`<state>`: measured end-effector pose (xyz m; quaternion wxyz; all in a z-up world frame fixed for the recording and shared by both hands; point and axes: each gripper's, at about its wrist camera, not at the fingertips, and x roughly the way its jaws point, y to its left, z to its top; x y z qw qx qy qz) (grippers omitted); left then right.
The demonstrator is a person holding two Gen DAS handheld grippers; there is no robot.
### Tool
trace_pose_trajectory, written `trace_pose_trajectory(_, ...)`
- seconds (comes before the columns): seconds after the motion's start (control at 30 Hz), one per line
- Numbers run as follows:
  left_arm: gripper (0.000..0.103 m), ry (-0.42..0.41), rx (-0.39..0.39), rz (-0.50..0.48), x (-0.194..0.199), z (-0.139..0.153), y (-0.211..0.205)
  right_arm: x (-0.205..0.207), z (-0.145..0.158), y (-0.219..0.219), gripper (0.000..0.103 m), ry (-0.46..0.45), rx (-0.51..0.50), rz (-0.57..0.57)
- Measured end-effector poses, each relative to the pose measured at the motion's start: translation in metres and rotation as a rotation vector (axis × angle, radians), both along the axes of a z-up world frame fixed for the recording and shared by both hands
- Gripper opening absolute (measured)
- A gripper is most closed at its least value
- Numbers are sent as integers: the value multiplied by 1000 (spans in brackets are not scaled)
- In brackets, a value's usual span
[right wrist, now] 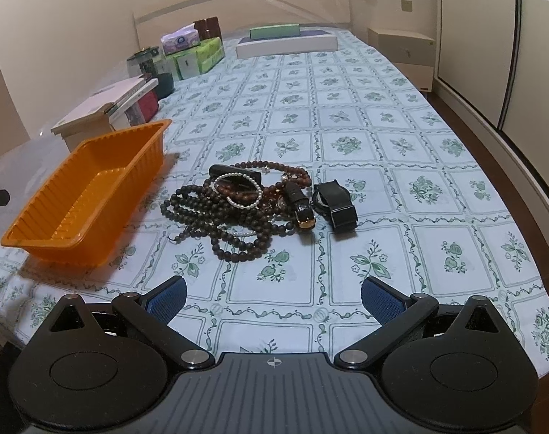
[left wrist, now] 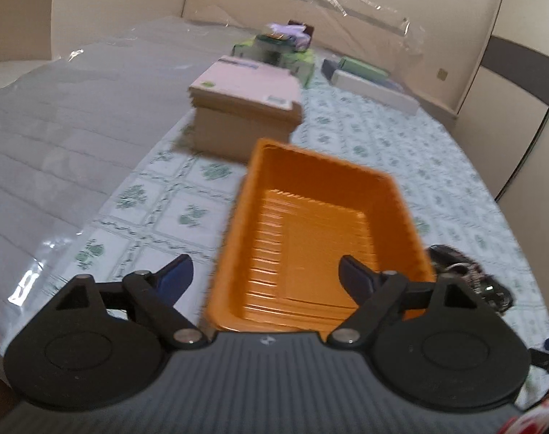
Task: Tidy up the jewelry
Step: 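Move the left tool to the orange tray and grip its rim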
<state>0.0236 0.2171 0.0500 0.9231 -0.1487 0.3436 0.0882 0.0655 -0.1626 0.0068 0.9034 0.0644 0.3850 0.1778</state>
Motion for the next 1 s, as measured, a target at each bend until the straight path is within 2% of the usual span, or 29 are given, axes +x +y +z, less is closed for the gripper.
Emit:
trace_pose_trajectory(0.07,69,26,-20,-16,7,-11,12,2,-1,3,102,4,-9,2)
trace_pose_trajectory(0.2,60,64,-55,-33,20,-33,26,6,-5,11,102,13,-32,14)
trace_pose_trajectory(0.37,37,89,-87,-42,30,-51,33,9,-10,19,103,28,-45,28)
trace_pose_trajectory(0.7,26,93,-134,-48,38,-64,29,15,-13,31,102,33,-57,49)
trace_pose_trajectory(0.83,15,106,-128,-53,38,-64,28,15,-12,33,102,32,-57,50)
trace_pose_trajectory(1.0,14,127,-151,-51,37,-68,28,15,-12,32,103,32,-53,51)
